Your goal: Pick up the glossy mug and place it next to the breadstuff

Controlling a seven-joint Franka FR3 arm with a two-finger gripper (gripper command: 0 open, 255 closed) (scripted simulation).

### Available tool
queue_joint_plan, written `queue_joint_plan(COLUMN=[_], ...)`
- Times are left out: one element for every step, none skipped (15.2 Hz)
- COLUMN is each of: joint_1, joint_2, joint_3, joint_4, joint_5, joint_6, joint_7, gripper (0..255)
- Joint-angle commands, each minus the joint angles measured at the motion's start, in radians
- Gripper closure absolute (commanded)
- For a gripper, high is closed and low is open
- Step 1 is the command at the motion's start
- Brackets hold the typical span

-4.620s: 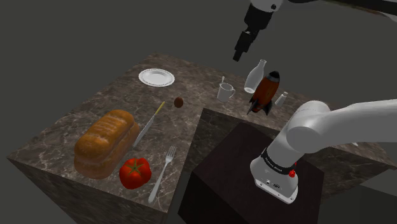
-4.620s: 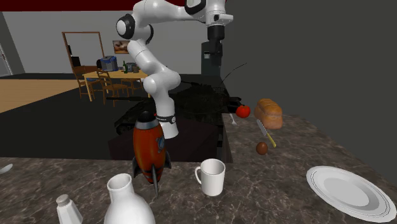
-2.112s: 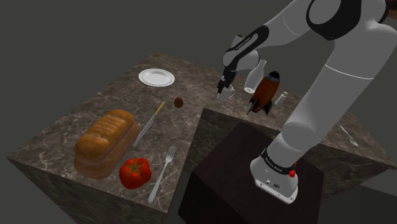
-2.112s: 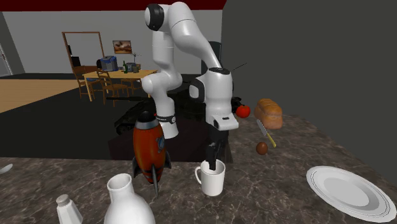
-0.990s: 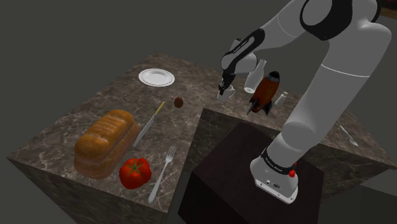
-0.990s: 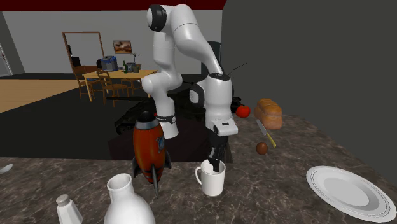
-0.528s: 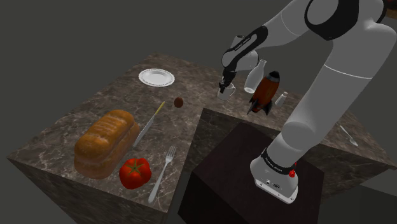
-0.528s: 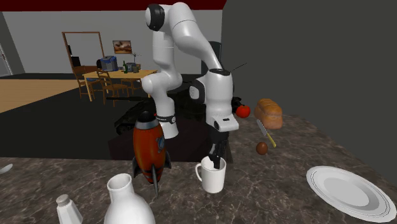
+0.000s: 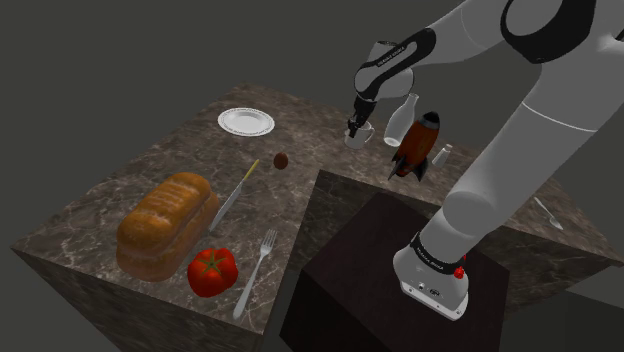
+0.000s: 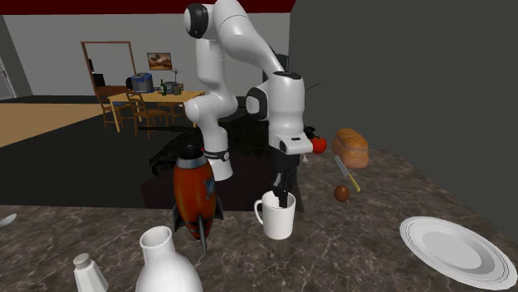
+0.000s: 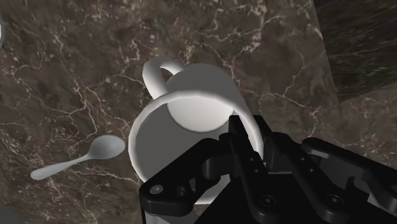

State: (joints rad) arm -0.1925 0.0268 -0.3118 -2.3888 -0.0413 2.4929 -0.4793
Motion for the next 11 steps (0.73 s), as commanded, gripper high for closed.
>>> queue_joint_plan(joint_1=[0.001,0.001,0.001,0.001,0.001,0.001,0.001,0.001,0.001,0.001,0.001], joint_2=[-0.021,-0.031,-0.041,-0.051,-0.061,-0.07,-0.079,-0.088,-0.096,-0.104,-0.113], joint_3=[0.0,0.0,0.0,0.0,0.0,0.001,0.001,0.002,0.002,0.003,0.004], joint_4=[0.007,0.011,0.015,0.02,0.025,0.03,0.035,0.041,0.047,0.053,0.059], joint_5=[-0.009,-0.013,-0.017,-0.021,-0.024,-0.027,-0.03,-0.033,-0.036,-0.038,-0.041], joint_6=[-0.028,-0.042,-0.056,-0.07,-0.084,-0.098,-0.112,-0.126,-0.14,-0.154,-0.167], joint_7=[0.006,0.009,0.011,0.014,0.016,0.018,0.02,0.022,0.023,0.025,0.026], gripper=[255,255,255,255,255,255,255,255,255,255,255])
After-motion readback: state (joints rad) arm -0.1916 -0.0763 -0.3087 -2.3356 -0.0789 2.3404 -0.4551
